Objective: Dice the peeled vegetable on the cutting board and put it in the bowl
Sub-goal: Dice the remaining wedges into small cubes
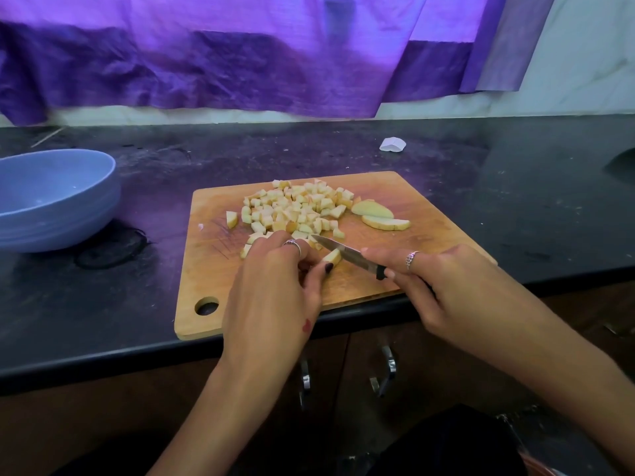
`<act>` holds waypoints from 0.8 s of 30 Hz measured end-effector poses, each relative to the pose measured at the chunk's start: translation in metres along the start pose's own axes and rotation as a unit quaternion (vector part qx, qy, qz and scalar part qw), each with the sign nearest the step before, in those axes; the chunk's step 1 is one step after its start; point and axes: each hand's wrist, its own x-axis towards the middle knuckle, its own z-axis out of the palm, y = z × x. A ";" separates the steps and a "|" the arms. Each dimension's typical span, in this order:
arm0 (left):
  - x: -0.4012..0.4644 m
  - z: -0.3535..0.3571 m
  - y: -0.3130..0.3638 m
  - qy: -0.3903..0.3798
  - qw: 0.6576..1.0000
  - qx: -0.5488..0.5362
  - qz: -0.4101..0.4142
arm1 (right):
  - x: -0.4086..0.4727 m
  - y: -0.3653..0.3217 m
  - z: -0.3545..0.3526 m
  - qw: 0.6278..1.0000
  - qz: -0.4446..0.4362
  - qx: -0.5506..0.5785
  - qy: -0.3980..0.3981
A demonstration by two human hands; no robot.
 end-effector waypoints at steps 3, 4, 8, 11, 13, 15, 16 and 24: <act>-0.001 0.000 0.000 0.005 1.000 0.000 0.001 | -0.002 -0.003 -0.002 1.000 0.000 -0.010 -0.016; -0.001 0.000 0.000 0.005 1.000 0.000 0.000 | -0.004 -0.005 -0.003 1.000 0.002 -0.020 -0.020; -0.001 0.000 0.000 0.005 1.000 0.005 0.002 | -0.015 -0.009 -0.007 0.986 -0.002 -0.164 -0.032; 0.000 -0.002 0.000 -0.001 1.000 0.002 0.003 | -0.016 0.001 -0.005 0.990 -0.003 -0.138 0.018; 0.001 -0.002 0.001 -0.004 1.000 -0.001 0.004 | -0.017 0.005 0.001 0.997 -0.009 -0.020 0.076; 0.001 -0.001 0.002 -0.003 1.000 -0.001 0.007 | -0.014 0.004 0.006 0.994 -0.015 0.018 0.103; 0.002 -0.001 0.003 -0.003 1.000 -0.001 0.008 | -0.013 0.004 0.007 0.994 -0.019 0.016 0.103; 0.003 0.002 0.003 -0.001 1.000 -0.003 0.009 | 0.001 -0.007 0.003 0.997 -0.025 -0.046 0.050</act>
